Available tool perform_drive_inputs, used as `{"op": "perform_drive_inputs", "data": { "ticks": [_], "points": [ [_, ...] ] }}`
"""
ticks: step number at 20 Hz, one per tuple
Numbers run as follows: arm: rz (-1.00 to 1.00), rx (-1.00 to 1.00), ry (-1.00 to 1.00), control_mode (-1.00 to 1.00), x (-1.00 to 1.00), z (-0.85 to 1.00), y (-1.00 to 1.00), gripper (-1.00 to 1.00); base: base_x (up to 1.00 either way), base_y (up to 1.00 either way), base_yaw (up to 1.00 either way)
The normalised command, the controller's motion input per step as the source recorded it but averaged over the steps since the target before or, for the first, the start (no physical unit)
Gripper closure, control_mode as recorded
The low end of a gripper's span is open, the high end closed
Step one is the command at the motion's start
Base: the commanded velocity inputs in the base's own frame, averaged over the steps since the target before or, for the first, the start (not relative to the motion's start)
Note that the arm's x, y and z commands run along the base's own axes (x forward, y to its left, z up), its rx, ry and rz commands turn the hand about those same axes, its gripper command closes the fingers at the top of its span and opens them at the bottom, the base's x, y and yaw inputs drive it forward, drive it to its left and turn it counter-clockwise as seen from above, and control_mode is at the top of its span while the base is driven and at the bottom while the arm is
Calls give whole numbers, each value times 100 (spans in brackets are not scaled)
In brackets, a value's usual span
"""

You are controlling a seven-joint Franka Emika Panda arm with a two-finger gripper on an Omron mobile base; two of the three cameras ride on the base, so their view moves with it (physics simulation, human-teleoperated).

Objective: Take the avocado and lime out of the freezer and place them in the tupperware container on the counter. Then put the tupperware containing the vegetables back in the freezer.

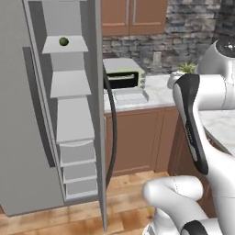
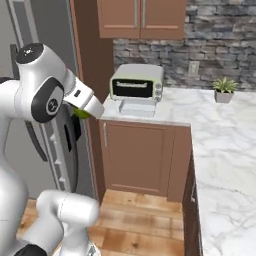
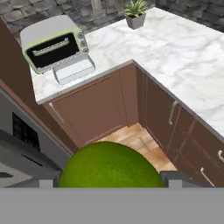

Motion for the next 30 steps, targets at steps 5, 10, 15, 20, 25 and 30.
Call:
{"op": "perform_drive_inputs", "data": {
  "ticks": [5,10,15,20,25,30],
  "points": [
    [0,0,0,100,0,0,0,100,70,-23,9],
    [0,0,0,100,0,0,0,100,79,-33,10],
    [0,0,0,100,0,0,0,100,81,-40,10],
    [0,0,0,100,0,0,0,100,77,-32,10],
    [0,0,0,100,0,0,0,100,67,-40,10],
    [0,0,0,100,0,0,0,100,-4,-26,10]
  ]
}}
